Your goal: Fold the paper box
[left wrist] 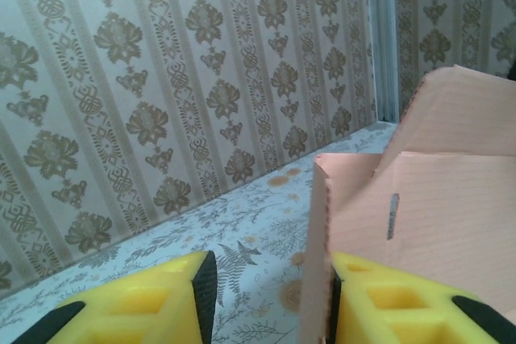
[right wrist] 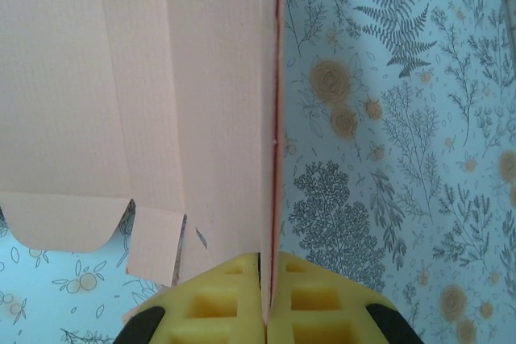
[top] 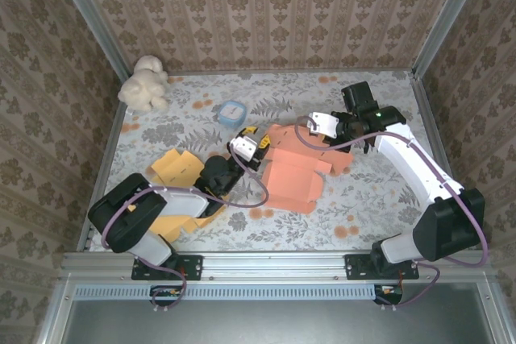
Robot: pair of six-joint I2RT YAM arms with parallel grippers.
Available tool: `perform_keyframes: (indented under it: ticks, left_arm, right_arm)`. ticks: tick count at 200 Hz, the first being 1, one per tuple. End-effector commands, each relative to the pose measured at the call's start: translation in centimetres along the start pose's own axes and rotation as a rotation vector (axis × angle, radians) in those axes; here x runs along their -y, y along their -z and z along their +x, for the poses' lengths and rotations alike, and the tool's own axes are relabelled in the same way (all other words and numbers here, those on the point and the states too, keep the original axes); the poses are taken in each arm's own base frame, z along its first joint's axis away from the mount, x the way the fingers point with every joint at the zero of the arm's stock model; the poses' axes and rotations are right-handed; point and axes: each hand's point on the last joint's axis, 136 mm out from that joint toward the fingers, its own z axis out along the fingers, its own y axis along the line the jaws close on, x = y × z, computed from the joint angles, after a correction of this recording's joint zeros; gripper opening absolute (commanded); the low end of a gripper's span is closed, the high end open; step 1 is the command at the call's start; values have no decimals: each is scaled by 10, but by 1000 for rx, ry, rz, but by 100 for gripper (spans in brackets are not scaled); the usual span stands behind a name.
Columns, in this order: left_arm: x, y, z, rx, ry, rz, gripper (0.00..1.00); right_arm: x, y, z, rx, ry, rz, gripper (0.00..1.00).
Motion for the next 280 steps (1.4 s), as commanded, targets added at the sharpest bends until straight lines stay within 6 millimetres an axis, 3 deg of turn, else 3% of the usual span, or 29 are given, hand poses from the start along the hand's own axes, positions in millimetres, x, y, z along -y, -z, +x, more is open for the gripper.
perform_keyframes:
  ticks: [1,26,39,63,93,143,190,214,245,280]
  left_arm:
    - [-11,11,-29,80,141,-48,41]
    - [-23,23,-40,93,354,-87,41]
    - [-23,21,-34,8,480,-90,40]
    - [-3,18,-29,-197,643,-22,39]
    - [24,20,-38,-214,735,78,36]
    - [65,3,-38,-286,812,211,34]
    - [70,-5,-21,-314,834,191,30]
    - [86,0,-34,-299,826,261,29]
    - [116,14,-61,-262,654,280,29]
    - [118,9,-53,-272,630,235,29]
  right_arm:
    - [1,17,4,-49,-20,17,0]
    - [0,19,13,-100,-23,19,0]
    - [0,21,14,-109,-32,20,0]
    - [-1,21,13,-111,-42,17,0]
    - [-3,18,15,-114,-40,11,0]
    - [-7,11,12,-81,-31,-2,0]
    - [-12,4,17,-89,-24,-13,0]
    - [-12,2,20,-98,-20,-9,0]
    - [-11,4,20,-104,-20,-7,0]
    - [-13,3,20,-102,-19,-15,0]
